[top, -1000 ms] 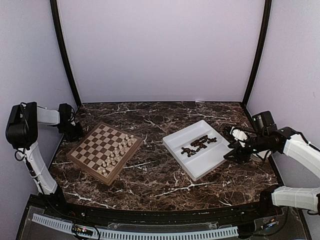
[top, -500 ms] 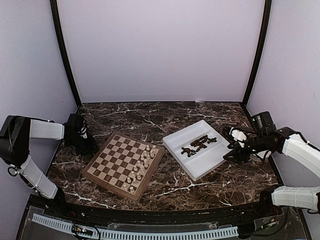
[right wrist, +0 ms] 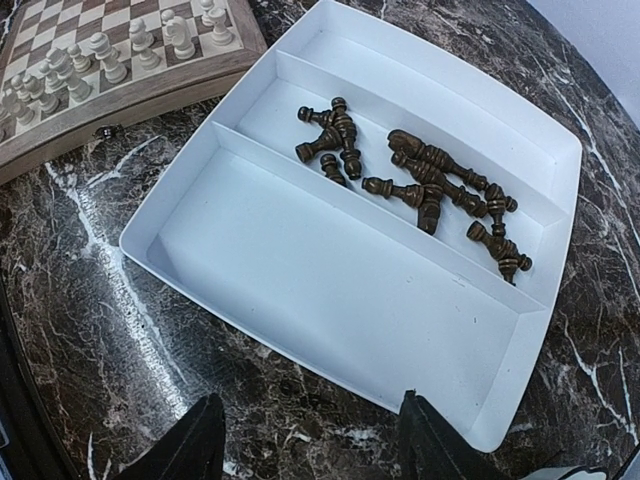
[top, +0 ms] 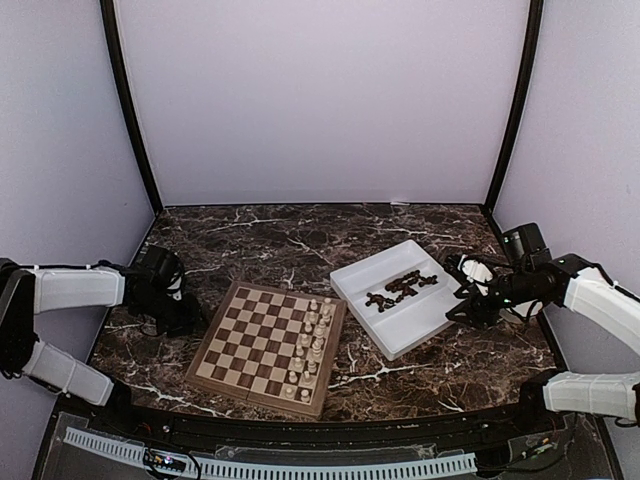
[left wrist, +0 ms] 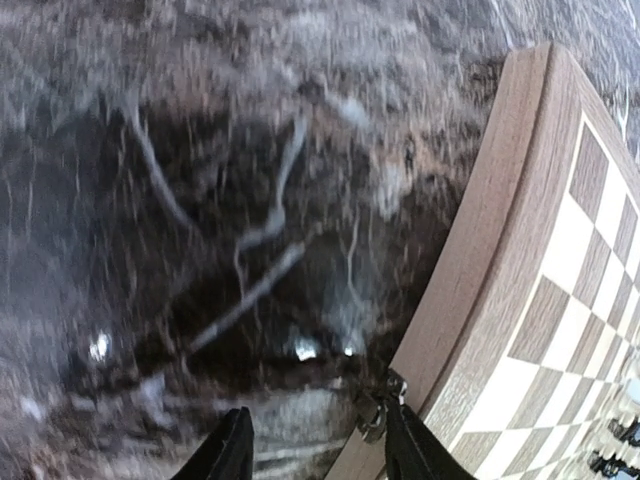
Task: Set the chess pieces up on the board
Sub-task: Position the chessboard at the center of the board.
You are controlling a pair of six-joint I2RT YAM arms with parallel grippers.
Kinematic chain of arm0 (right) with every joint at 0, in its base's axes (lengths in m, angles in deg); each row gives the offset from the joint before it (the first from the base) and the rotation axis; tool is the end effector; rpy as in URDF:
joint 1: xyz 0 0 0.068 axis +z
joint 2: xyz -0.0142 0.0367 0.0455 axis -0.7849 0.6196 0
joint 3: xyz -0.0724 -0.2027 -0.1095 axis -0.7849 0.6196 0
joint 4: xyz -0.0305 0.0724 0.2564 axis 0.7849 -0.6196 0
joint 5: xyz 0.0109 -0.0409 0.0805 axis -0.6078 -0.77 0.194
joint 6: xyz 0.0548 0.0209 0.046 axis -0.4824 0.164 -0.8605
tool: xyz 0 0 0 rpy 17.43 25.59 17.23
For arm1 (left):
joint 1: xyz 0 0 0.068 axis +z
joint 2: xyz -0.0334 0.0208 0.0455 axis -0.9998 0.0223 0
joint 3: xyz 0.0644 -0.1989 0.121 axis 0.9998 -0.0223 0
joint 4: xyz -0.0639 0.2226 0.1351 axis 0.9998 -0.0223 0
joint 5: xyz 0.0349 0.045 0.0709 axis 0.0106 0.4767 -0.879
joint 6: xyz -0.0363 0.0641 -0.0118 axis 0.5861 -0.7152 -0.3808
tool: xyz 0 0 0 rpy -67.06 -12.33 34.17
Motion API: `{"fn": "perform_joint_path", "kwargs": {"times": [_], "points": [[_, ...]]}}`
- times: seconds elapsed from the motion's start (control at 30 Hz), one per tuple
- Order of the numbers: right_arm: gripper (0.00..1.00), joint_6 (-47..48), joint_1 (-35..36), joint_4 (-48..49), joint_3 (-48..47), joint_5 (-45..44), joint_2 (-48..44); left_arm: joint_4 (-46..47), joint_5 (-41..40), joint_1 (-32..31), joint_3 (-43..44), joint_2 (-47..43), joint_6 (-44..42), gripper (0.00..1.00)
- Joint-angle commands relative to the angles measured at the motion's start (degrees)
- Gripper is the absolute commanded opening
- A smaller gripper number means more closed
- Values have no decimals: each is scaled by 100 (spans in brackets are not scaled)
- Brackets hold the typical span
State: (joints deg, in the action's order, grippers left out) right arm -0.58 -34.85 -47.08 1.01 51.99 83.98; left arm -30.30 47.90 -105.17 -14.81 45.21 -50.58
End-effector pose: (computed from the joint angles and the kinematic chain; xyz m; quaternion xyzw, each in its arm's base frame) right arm 0.2102 0.0896 0.1841 -0.4638 0.8080 0.1405 0.3351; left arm 0.2444 -0.0845 0.0953 -0.1303 0.9570 -0.1876 0.1787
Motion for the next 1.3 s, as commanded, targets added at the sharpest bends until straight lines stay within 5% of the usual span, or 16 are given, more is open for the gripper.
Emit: {"fn": "perform_joint_path", "kwargs": {"times": [0.0,0.3,0.8,1.07,1.27], "points": [[60,-18,43,8,-88,9,-4,-594,46,-283,-292,-518,422,48],[60,229,45,-53,91,-464,-46,-799,110,-1074,-560,-737,800,49],[60,195,46,-11,-4,-766,219,-767,-271,-2612,94,128,1118,48],[51,-112,54,99,-704,-701,863,-1867,-1656,-2463,1409,-117,203,51],[41,-118,112,275,-1475,-919,1862,-892,-1473,-2283,2681,270,-1569,54]]}}
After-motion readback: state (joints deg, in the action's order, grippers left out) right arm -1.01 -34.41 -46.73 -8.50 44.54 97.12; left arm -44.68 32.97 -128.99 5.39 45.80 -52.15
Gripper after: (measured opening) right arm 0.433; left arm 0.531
